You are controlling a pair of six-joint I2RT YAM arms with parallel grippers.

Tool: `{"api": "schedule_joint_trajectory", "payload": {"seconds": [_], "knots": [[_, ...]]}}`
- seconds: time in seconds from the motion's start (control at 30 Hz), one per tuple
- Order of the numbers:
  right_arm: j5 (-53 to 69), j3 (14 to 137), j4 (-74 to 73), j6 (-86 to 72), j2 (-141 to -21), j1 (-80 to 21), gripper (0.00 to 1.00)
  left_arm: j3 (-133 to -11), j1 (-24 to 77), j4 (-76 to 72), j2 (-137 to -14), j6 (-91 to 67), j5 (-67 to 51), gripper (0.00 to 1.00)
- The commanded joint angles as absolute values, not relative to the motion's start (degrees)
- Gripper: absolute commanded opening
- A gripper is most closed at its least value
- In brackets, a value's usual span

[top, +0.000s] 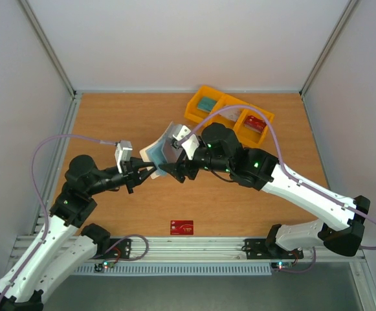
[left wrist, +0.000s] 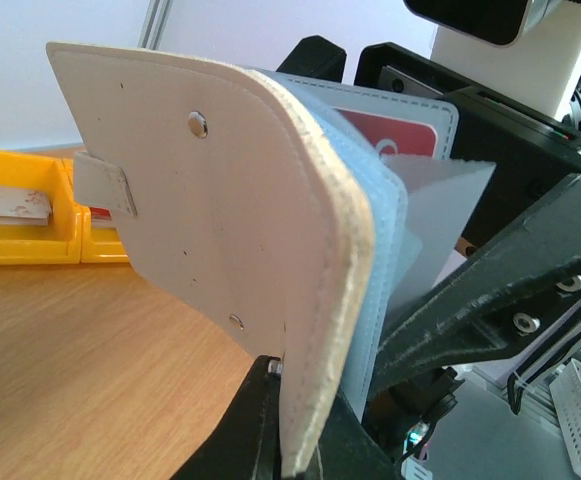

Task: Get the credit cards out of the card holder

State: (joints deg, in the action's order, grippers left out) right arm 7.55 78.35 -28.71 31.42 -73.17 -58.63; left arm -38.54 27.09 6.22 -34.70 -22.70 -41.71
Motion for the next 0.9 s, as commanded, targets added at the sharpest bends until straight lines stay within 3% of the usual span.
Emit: {"api": "schedule_joint_trajectory", "payload": {"seconds": [0.0,0.3,0.47,0.7,0.87], "knots": [[4.7,80.1,-28.3,30.4,-73.7,-59.1,0.86,-37.7,27.3,3.2,-33.8,-22.7,-41.7,0.0],[-2.5,79.4,-28.8,29.1,-73.9,-59.1,0.74,-37.1,27.3,3.2,-33.0,-22.0,-41.8,0.0],[-1.3,80.1,-30.3,29.2,-74.1,-58.6,0.6,-37.2,27.3,2.6,-33.2,-22.2,-42.1,0.0],[12.7,78.9,-30.0,28.9,-74.3,-56.8,0.76,-36.6,27.3,1.1,-33.2,-22.0,-42.7,0.0],[14.8,78.7,-29.4,27.7,-75.6,-54.5,0.73,-36.4,27.3,0.6,-33.2,-21.7,-43.6,0.0]]}}
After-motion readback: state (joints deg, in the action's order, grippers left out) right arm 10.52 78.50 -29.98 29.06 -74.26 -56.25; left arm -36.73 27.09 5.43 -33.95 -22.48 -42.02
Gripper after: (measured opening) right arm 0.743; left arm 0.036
